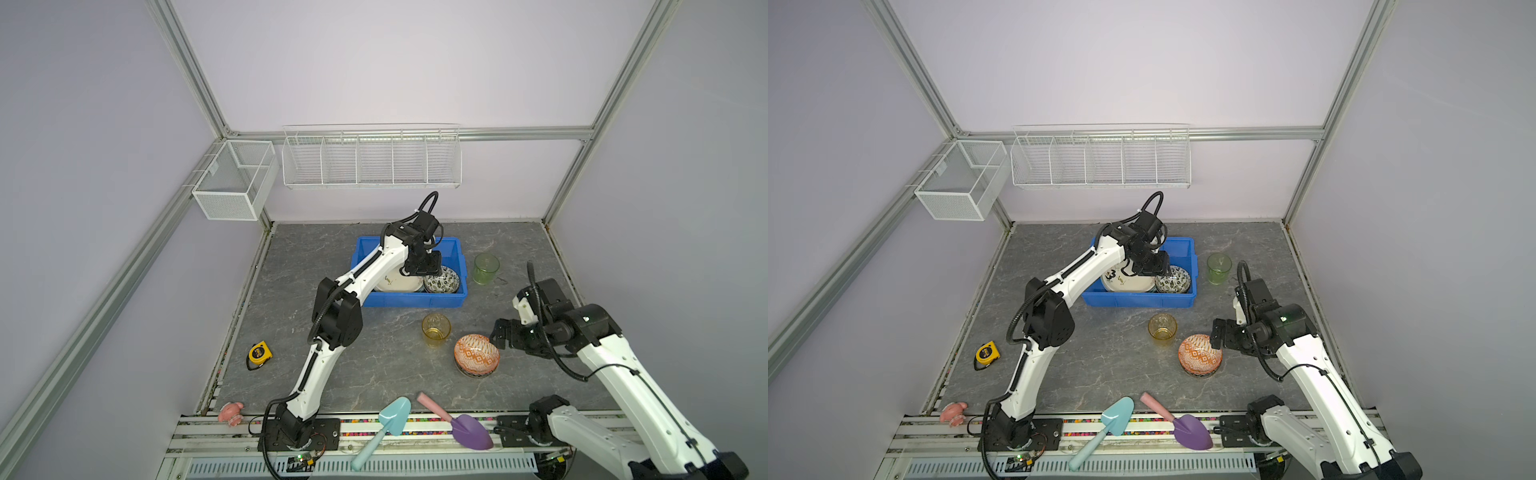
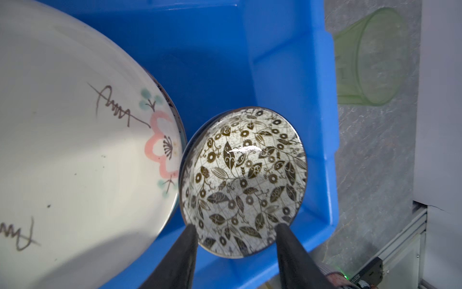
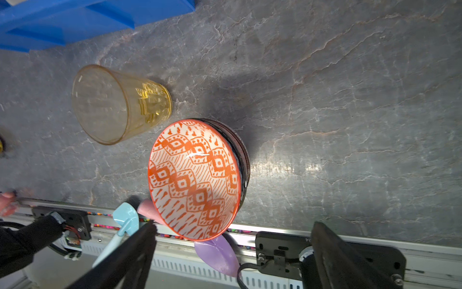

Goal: Place the mixed dishes into the plastic bin
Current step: 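Open and raise the left gripper while the right gripper moves to the bowl stack, then close the right gripper on the orange-patterned bowl rim at the stack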

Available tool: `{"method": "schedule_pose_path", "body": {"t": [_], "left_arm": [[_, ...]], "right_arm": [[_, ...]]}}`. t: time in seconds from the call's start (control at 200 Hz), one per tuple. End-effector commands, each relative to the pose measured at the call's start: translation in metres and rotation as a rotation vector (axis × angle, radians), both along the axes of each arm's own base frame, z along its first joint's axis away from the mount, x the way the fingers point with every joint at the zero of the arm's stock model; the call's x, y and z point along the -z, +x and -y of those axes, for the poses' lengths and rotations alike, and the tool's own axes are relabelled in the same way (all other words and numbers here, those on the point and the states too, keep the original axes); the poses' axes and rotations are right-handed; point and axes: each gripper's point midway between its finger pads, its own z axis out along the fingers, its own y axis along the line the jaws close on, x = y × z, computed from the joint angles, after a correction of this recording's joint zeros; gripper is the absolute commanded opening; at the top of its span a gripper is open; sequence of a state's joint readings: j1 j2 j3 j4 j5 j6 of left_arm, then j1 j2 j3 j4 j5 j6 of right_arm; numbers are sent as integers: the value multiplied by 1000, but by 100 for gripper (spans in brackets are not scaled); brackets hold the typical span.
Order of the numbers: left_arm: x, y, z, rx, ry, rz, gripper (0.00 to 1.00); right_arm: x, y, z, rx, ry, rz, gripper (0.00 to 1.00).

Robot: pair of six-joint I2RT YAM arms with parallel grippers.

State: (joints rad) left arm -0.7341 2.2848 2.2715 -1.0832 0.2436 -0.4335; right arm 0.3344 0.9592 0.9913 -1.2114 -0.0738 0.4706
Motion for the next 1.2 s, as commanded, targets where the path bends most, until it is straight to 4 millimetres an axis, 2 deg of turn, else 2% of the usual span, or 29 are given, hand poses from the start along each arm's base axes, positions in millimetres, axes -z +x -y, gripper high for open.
{"method": "schedule_pose_path", "body": {"t": [0.0, 0.14, 0.245, 0.335, 0.41, 0.635, 0.75, 0.85, 0.87, 0.95, 1.195], "left_arm": [[-40, -11, -5, 10, -44, 52, 57], [-56, -22, -14, 15, -60, 75, 67], [-67, -32, -22, 16, -72, 88, 84], [-76, -44, -30, 19, -78, 97, 93], [-82, -53, -38, 16, -84, 108, 100], [-90, -76, -63, -9, -95, 126, 98], [-97, -80, -71, -16, -93, 148, 98], [-95, -82, -72, -13, -90, 145, 98], [-95, -82, -71, -12, -92, 142, 98], [-91, -82, -69, -9, -100, 131, 98], [-89, -82, -64, -1, -114, 118, 98]], "right_arm": [[12, -11, 0, 4, -12, -72, 93], [23, -16, -5, -12, -41, -115, 84], [32, -17, -9, -25, -68, -139, 80], [38, -17, -11, -30, -90, -153, 77], [41, -18, -11, -32, -109, -165, 69], [53, -19, -14, -32, -117, -193, 55], [55, -16, -15, -26, -114, -190, 50], [56, -14, -17, -25, -113, -188, 45], [64, -19, -14, -25, -125, -212, 44], [66, -19, -15, -26, -129, -219, 41], [67, -16, -16, -30, -136, -217, 34]]}}
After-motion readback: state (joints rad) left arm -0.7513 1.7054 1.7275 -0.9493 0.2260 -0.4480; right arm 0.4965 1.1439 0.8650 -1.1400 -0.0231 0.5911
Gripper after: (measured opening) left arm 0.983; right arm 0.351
